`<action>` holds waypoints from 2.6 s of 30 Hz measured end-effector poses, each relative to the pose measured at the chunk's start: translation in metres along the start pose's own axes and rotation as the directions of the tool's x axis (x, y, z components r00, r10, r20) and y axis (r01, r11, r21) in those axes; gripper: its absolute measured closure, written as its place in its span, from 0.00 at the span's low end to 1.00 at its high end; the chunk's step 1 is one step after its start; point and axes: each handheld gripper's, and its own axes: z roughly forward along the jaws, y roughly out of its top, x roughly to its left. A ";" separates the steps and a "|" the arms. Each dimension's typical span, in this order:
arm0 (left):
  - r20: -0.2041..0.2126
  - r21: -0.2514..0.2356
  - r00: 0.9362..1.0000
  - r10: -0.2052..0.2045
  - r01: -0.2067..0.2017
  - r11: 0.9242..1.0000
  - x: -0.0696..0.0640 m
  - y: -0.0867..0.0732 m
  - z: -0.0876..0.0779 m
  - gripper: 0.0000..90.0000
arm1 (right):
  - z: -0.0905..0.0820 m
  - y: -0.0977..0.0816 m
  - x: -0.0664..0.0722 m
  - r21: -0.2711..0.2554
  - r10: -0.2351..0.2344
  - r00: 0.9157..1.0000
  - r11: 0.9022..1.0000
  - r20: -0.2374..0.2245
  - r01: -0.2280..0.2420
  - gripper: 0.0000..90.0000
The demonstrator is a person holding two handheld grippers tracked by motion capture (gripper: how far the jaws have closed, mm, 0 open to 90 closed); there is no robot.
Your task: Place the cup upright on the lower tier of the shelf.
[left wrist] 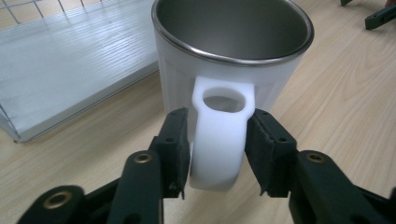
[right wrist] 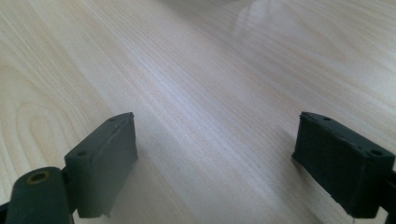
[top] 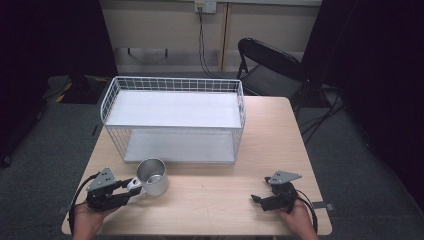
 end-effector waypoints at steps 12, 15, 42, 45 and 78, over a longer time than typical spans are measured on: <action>-0.009 0.030 1.000 -0.016 0.016 0.999 0.001 0.002 0.000 0.76 | 0.000 0.000 0.000 0.000 0.000 1.000 1.000 0.000 0.000 0.14; -0.016 0.038 1.000 0.001 0.000 0.999 -0.001 0.003 0.000 0.76 | 0.000 0.000 0.000 0.000 0.000 1.000 1.000 0.000 0.000 0.14; -0.025 0.074 1.000 -0.011 0.013 0.997 -0.005 0.006 0.002 0.72 | 0.000 0.000 0.000 0.000 0.000 1.000 1.000 0.000 0.000 0.14; -0.025 0.079 1.000 -0.011 0.013 0.997 -0.006 0.006 0.004 0.72 | 0.000 0.000 0.000 0.000 0.000 1.000 1.000 0.000 0.000 0.14; -0.128 0.023 0.991 -0.033 0.036 0.999 -0.011 0.014 -0.005 0.80 | 0.000 0.000 0.000 0.000 0.000 1.000 1.000 0.000 0.000 0.14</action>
